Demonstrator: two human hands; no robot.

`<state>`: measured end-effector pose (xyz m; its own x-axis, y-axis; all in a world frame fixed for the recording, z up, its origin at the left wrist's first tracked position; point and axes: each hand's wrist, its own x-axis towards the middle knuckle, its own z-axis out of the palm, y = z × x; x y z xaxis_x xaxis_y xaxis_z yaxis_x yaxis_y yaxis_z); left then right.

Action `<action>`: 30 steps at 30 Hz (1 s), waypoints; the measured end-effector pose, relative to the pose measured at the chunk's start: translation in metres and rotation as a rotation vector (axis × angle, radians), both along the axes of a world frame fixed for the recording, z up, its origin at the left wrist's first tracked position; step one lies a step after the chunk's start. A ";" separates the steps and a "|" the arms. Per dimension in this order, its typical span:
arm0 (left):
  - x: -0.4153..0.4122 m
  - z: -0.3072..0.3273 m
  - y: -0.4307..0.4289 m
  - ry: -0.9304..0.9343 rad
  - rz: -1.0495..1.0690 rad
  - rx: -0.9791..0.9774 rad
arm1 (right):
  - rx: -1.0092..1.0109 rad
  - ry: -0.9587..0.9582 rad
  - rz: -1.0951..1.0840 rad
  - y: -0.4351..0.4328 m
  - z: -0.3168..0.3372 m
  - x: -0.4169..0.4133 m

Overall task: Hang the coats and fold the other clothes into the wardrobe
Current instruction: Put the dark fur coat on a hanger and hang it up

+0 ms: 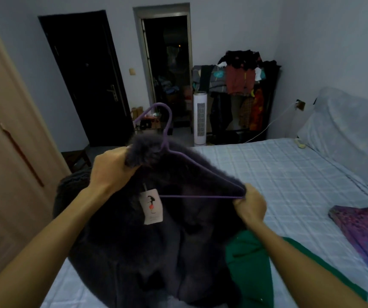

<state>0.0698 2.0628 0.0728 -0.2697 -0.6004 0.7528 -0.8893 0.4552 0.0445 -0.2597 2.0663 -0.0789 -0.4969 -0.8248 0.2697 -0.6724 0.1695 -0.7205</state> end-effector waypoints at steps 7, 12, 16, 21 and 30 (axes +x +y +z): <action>0.007 -0.002 -0.008 -0.239 0.145 -0.131 | -0.231 0.026 -0.062 -0.021 0.113 -0.042; -0.003 -0.008 -0.024 -0.290 0.361 -0.002 | -0.365 0.049 -0.048 -0.020 0.183 -0.037; -0.036 -0.006 -0.025 -0.169 0.386 0.139 | -0.373 -0.002 0.016 -0.006 0.205 -0.014; -0.070 0.003 -0.022 0.278 0.228 0.182 | 0.194 -0.129 0.825 0.036 0.204 0.032; -0.074 0.029 -0.003 0.594 0.019 0.016 | -0.528 0.271 0.343 -0.005 0.177 0.003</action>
